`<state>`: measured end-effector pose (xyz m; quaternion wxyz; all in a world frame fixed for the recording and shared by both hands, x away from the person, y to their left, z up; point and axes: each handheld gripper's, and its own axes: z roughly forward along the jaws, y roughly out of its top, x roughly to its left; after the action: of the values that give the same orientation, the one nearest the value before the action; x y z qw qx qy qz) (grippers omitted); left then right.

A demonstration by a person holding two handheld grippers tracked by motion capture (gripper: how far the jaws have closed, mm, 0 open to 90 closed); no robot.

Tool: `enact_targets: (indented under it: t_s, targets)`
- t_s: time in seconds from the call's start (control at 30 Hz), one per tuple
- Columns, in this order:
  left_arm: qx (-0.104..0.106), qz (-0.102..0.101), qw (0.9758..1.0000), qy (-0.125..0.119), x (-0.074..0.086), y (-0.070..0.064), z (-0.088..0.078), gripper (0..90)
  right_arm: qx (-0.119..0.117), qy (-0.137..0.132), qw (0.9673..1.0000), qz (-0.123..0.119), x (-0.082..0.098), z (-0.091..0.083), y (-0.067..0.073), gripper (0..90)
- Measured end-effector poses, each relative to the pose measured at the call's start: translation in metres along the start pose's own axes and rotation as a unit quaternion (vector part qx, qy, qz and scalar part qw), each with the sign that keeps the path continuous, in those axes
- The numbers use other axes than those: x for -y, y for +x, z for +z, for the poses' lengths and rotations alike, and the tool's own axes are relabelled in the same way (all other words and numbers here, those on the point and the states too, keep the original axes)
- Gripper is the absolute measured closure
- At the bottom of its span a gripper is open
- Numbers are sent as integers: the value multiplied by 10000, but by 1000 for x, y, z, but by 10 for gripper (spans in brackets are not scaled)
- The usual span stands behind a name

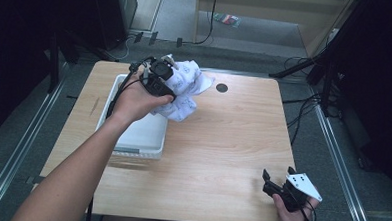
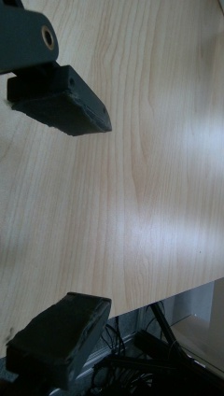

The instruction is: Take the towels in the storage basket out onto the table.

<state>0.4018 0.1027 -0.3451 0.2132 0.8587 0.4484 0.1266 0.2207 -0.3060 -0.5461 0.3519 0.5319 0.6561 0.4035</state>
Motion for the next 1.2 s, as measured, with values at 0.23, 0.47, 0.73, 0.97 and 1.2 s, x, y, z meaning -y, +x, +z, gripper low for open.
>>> enact_targets:
  t_s: [0.23, 0.47, 0.73, 0.97, 1.2]
  targets:
    - [71, 67, 10000, -2, -7, -12, 6, 582, -15, -13, 10000, 28, 0, 0, 0, 132]
    - [159, 126, 9998, -10, -13, -24, 13, 581, -11, -15, 10000, 43, 0, 0, -1, 132]
    - [258, 167, 9995, -32, -21, -37, 24, 579, -9, -33, 10000, 16, 0, -1, 0, 132]
    - [308, 188, 9993, -6, -24, -45, 35, 578, -41, -32, 10000, -3, 0, -1, 0, 132]
    - [404, 176, 9990, 19, -25, -51, 49, 574, -38, -33, 10000, 4, 0, -1, 0, 132]
